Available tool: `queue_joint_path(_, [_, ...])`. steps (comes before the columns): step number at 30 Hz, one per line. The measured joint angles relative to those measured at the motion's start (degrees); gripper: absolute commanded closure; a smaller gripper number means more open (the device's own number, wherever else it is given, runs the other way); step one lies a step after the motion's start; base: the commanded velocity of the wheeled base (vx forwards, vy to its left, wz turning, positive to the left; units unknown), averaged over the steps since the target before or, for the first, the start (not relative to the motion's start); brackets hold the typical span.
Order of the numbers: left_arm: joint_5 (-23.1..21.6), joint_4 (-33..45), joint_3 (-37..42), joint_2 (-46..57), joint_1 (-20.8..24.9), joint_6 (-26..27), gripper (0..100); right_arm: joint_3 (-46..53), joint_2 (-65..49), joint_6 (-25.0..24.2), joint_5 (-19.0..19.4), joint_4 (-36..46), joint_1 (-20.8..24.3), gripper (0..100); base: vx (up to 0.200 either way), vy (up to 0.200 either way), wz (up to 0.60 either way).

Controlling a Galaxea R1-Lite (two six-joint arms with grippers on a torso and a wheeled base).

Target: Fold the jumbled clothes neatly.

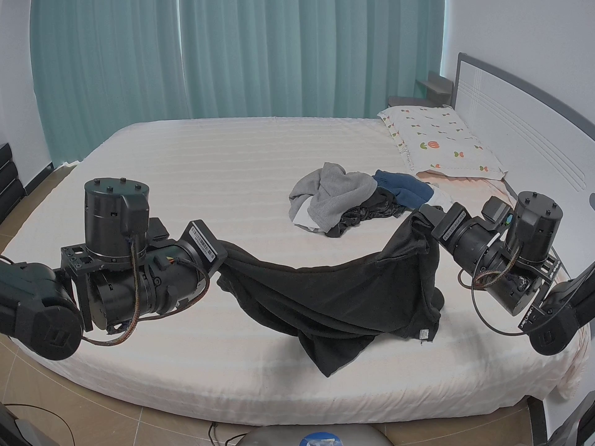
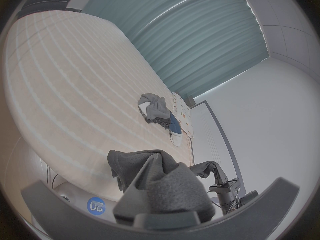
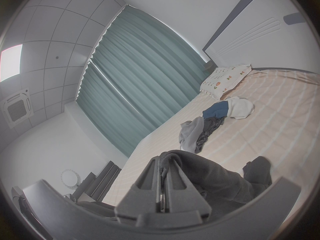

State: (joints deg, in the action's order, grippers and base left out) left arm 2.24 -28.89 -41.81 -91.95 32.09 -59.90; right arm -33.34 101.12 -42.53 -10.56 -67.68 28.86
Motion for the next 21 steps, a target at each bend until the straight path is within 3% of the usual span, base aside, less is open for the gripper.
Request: queue_joint_path(21, [0.00, 0.00, -0.22, 0.20, -0.74, -0.01, 100, 0.44, 0.01, -0.02, 0.55, -3.67, 0.11, 100, 0.000, 0.200, 0.00])
